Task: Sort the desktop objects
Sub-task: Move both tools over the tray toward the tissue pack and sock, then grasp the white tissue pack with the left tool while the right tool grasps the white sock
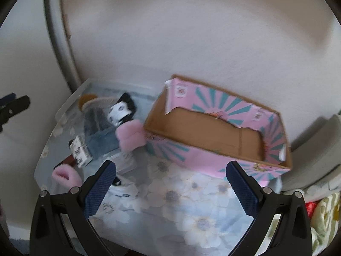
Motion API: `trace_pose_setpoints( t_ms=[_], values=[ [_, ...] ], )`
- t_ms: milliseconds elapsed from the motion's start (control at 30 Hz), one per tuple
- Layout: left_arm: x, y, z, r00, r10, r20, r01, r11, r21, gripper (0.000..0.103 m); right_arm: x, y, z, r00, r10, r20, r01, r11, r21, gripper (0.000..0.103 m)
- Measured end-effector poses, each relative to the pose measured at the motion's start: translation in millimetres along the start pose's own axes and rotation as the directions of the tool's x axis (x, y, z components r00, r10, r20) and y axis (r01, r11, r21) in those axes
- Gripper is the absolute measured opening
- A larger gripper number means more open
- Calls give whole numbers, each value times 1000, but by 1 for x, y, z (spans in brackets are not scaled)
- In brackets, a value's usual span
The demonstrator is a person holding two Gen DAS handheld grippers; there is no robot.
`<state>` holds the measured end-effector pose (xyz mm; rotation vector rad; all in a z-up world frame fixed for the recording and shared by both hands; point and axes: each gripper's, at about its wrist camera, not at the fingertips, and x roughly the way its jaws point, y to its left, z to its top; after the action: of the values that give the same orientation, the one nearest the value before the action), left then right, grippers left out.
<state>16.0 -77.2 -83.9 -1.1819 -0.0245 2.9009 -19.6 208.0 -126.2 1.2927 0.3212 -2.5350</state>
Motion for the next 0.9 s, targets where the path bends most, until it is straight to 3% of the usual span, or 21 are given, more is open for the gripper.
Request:
trace_pose_setpoints(
  t_ms=[333,567,767,900],
  values=[
    [70,-30,-55,997,-56,-62,69,971,229,103,52,27,-41,993,85,-76,-92,992,-90,103],
    [111,-43,-75,989,-100,-111,134,923,361,98,90,39,-58,980,169,-103,-185,969,-167,103],
    [125,-51,-87,983,-118,-144,169,887,429,94,109,45,-60,971,217,-97,-234,948,-216,100],
    [133,-53,-90,977,-123,-173,188,882,432,83,116,48,-58,965,240,-102,-258,939,-227,96]
  ],
)
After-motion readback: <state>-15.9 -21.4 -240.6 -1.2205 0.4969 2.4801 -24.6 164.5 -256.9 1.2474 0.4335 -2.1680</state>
